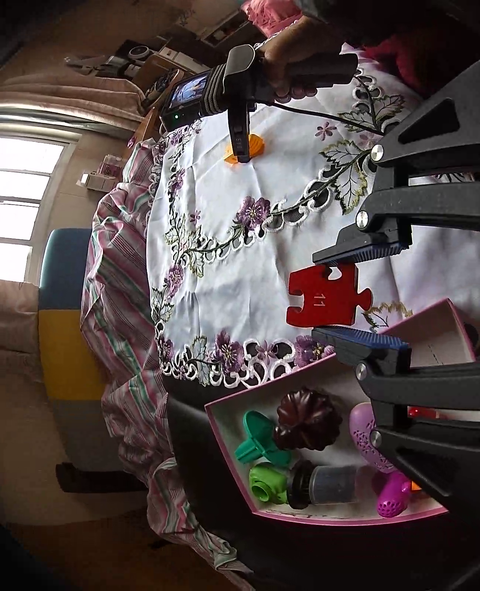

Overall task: Organize rigid objects
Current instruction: 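Carry the red puzzle piece toward the tray while the right gripper grasps the yellow clip, then lower the red puzzle piece into the tray and open the left gripper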

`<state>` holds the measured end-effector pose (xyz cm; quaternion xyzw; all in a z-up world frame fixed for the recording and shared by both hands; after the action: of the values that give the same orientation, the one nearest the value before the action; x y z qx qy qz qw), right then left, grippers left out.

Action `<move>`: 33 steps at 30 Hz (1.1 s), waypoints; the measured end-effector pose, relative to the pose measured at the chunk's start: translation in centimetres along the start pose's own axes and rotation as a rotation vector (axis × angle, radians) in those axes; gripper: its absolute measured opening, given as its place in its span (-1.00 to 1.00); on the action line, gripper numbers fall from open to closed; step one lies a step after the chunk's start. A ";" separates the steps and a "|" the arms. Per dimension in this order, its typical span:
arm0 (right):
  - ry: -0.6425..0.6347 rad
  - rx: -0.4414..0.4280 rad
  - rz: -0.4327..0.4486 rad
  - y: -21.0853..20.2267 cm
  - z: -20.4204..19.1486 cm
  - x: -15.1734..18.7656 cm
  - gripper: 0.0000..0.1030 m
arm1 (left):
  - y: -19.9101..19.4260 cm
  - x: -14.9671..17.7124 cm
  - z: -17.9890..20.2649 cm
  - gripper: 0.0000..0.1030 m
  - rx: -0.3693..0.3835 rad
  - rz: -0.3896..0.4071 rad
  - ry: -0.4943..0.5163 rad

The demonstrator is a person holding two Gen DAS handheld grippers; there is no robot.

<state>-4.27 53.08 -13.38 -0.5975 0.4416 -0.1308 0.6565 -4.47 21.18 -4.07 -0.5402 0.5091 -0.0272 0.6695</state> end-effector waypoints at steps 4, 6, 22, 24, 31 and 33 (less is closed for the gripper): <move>0.031 -0.048 -0.017 0.2 0.5 -0.2 -0.42 | -0.2 0.6 -0.5 -0.36 -0.004 -0.004 -0.015; 0.017 -0.045 -0.010 0.2 0.3 0.0 -0.42 | -0.4 1.0 -1.0 -0.36 0.002 -0.010 -0.036; -0.070 0.009 0.031 0.2 -0.5 0.5 -0.43 | -6.0 8.8 -13.0 -0.36 -0.108 0.001 -0.335; -0.078 0.015 0.035 0.2 -0.7 0.5 -0.43 | -5.9 9.9 -14.1 -0.36 -0.110 -0.011 -0.372; -0.097 0.033 0.045 0.2 -0.9 0.7 -0.43 | -3.7 8.4 -14.4 -0.36 -0.049 -0.012 -0.391; -0.097 0.031 0.045 0.2 -0.9 0.7 -0.43 | -2.4 7.4 -14.2 -0.36 -0.026 -0.019 -0.380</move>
<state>-4.60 52.02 -13.74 -0.5827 0.4206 -0.0939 0.6890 -9.84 5.96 -5.66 -0.5489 0.3688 0.0754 0.7463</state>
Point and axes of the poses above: each gripper's, at about its wrist camera, not at the fingertips, and y roughly the way its jaws point, z to its right, x to its underside, the point moved 2 cm from there along y, roughly the way its jaws point, and after that the axes turned 14 degrees about y, right-handed, at the moved point
